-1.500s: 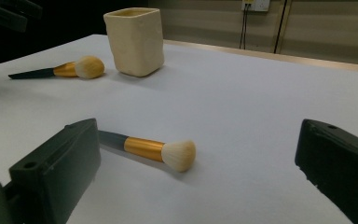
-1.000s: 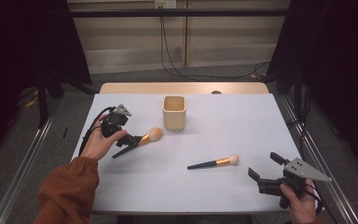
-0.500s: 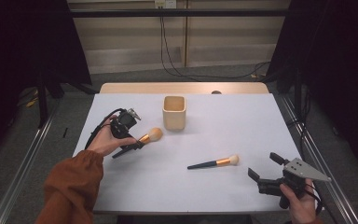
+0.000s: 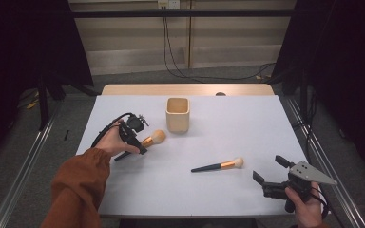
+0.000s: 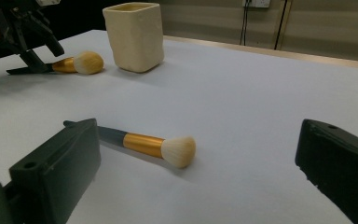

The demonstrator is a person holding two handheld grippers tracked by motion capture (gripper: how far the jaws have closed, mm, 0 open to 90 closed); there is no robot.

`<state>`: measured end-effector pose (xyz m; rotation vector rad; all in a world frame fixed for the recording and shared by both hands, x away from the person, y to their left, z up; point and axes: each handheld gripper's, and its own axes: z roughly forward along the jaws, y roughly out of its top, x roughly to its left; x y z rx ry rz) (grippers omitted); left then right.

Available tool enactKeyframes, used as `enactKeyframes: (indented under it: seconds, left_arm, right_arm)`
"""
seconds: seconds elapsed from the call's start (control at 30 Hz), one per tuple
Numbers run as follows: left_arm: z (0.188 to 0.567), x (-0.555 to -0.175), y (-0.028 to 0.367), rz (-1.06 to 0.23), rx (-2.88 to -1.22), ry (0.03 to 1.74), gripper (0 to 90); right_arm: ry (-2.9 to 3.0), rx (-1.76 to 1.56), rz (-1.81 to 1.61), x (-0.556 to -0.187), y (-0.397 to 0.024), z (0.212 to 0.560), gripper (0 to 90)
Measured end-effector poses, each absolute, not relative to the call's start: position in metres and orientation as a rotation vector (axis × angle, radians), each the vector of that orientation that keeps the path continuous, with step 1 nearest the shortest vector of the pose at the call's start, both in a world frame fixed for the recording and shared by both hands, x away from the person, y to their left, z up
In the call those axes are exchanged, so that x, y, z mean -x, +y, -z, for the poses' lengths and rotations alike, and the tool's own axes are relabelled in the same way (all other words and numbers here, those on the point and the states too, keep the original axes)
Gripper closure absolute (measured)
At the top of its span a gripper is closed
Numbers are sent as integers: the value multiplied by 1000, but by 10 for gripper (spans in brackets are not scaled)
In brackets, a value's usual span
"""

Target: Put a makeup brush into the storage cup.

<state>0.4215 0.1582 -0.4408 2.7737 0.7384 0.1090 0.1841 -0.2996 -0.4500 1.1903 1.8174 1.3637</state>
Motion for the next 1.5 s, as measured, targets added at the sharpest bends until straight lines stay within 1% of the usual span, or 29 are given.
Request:
enactKeyframes:
  seconds: [0.07, 0.17, 0.27, 0.3, 0.37, 0.43, 0.6, 0.8, 0.87, 1.0, 1.1, 1.23, 1.4, 1.5]
  left_arm:
    - [441, -422, 156, -98, -2791, 724, 202]
    - [443, -424, 154, -80, -2798, 701, 286]
    - [446, -427, 153, -44, -2802, 727, 329]
    - [448, -428, 153, -29, -2804, 725, 329]
    - [450, -429, 152, -6, -2811, 731, 376]
    - [450, -429, 149, -15, -2835, 719, 379]
    - [449, -427, 144, -5, -2860, 695, 506]
    - [449, -427, 140, 2, -2872, 721, 544]
    - [448, -429, 141, 19, -2884, 717, 577]
    - [448, -430, 140, 8, -2895, 733, 629]
    - [447, -430, 137, 16, -2906, 731, 704]
    - [447, -431, 137, 23, -2916, 729, 709]
    - [447, -428, 136, -14, -2912, 713, 712]
    - [447, -428, 138, -12, -2914, 702, 713]
  right_arm:
    - [1819, -1189, -1363, -184, -300, 450, 0]
    - [1825, -1188, -1363, -184, -299, 450, 0]
    - [1832, -1183, -1356, -185, -298, 451, 0]
    - [1832, -1183, -1356, -185, -298, 451, 0]
    - [1833, -1184, -1354, -185, -298, 451, 0]
    - [1833, -1186, -1356, -185, -298, 451, 0]
    - [1845, -1178, -1352, -185, -296, 451, 0]
    - [1846, -1180, -1354, -185, -297, 451, 0]
    - [1849, -1182, -1351, -185, -297, 451, 0]
    - [1850, -1181, -1352, -185, -296, 451, 0]
    - [1848, -1187, -1352, -186, -296, 451, 0]
    - [1848, -1189, -1356, -186, -296, 451, 0]
    - [1852, -1184, -1355, -186, -296, 451, 0]
    - [1848, -1190, -1356, -186, -296, 451, 0]
